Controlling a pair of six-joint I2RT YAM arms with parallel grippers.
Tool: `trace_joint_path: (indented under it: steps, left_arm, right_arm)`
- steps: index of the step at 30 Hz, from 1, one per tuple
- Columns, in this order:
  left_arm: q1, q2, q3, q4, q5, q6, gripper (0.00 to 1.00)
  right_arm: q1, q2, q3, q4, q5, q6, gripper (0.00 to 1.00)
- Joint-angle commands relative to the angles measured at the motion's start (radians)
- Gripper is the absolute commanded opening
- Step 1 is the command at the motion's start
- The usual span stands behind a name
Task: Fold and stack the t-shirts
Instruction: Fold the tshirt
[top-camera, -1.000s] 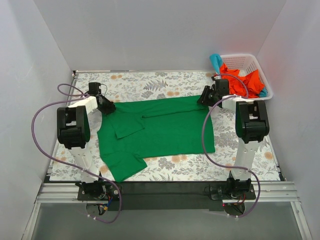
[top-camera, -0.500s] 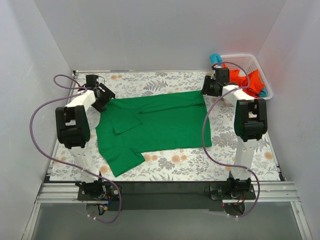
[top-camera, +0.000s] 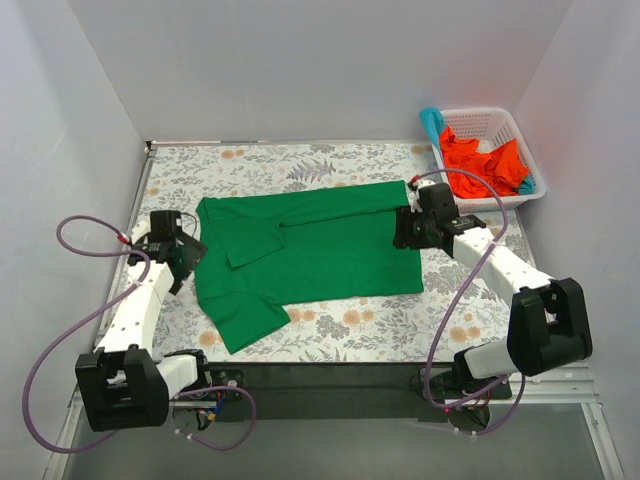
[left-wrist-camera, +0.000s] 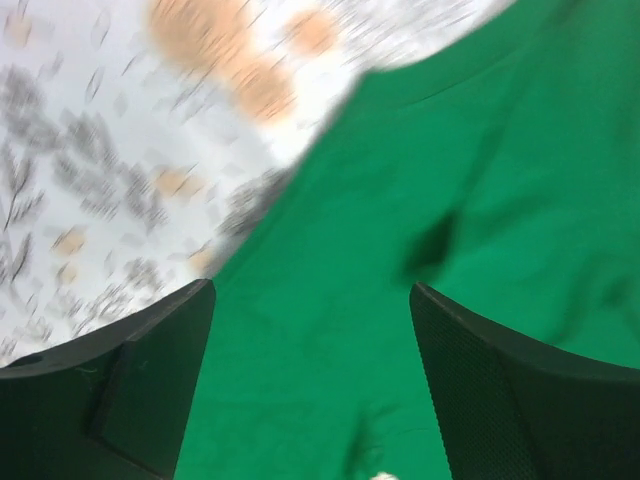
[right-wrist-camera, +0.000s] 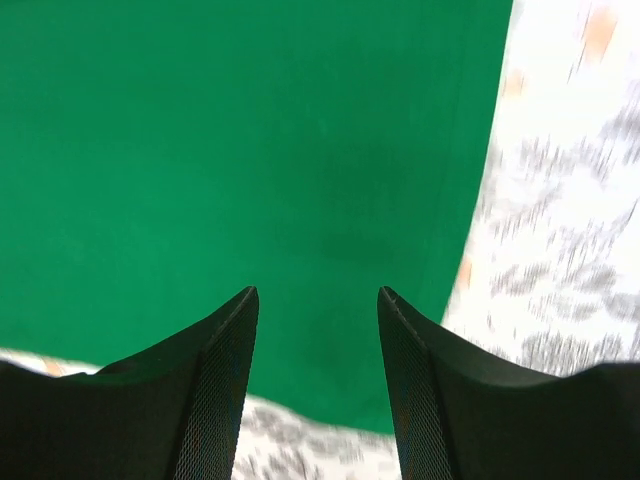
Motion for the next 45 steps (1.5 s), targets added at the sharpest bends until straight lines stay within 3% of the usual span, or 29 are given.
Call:
trace_joint_path:
  steps: [1, 9, 24, 31, 33, 45]
  left_arm:
    - [0.003, 0.021, -0.071, -0.127, -0.007, -0.100, 0.76]
    - [0.003, 0.102, -0.115, -0.120, -0.022, -0.183, 0.61]
    - [0.003, 0.194, -0.207, -0.002, -0.005, -0.096, 0.43]
    - [0.003, 0.203, -0.224, 0.039, 0.010, -0.065, 0.16]
    - [0.002, 0.202, -0.228, 0.051, 0.024, -0.053, 0.01]
    - [-0.007, 0.159, -0.237, 0.076, 0.044, -0.034, 0.00]
  right_arm:
    - [0.011, -0.088, -0.099, -0.042, -0.053, 0.021, 0.58]
    - [0.013, -0.151, -0.172, -0.041, -0.073, 0.009, 0.58]
    - [0.015, -0.171, -0.258, -0.019, -0.063, 0.029, 0.58]
    - [-0.001, -0.220, -0.325, -0.045, -0.006, 0.087, 0.57]
    - [-0.025, -0.241, -0.350, -0.061, 0.024, 0.101, 0.57]
    - [-0.127, -0.277, -0.419, -0.058, 0.011, 0.173, 0.53]
